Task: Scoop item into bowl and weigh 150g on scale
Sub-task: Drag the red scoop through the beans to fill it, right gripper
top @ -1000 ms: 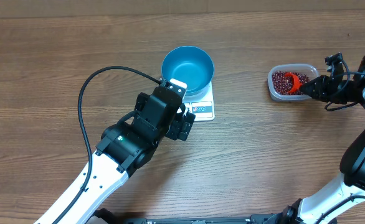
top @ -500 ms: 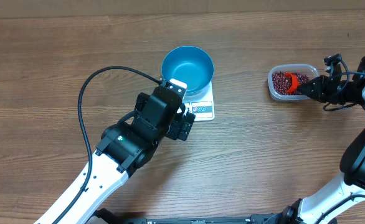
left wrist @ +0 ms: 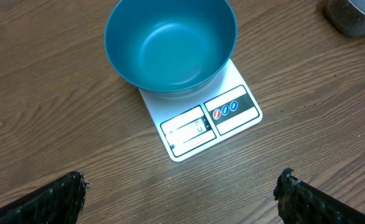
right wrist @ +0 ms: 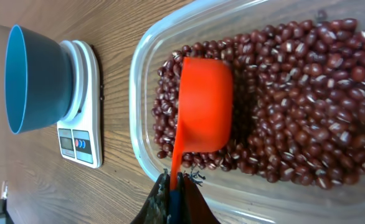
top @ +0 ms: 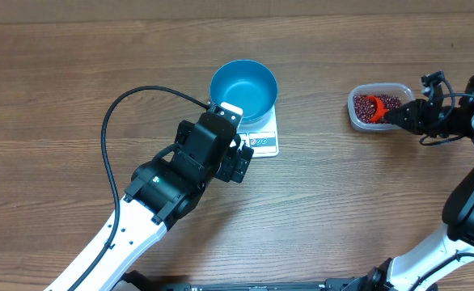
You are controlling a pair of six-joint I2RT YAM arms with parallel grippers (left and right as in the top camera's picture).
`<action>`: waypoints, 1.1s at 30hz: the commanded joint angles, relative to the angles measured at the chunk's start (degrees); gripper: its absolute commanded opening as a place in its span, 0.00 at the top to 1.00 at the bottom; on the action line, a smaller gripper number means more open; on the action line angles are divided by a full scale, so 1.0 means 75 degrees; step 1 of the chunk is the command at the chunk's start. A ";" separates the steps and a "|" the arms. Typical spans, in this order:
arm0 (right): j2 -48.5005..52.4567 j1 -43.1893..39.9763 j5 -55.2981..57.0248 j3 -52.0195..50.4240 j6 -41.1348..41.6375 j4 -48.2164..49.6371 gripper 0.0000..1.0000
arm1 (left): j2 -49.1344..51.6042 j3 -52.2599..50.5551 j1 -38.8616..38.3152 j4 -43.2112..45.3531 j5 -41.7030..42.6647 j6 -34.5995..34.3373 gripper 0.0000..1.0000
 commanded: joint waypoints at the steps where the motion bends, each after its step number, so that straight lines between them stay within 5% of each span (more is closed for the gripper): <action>1: 0.0087 -0.0289 -0.0641 -0.0041 -0.0003 -0.0073 0.96 | 0.0041 0.0067 0.0044 0.0029 -0.0154 -0.0105 0.00; 33: 0.0087 -0.1078 -0.2605 -0.0041 -0.0035 -0.0866 0.96 | 0.0160 0.0067 0.0050 0.0029 -0.0154 -0.0105 0.00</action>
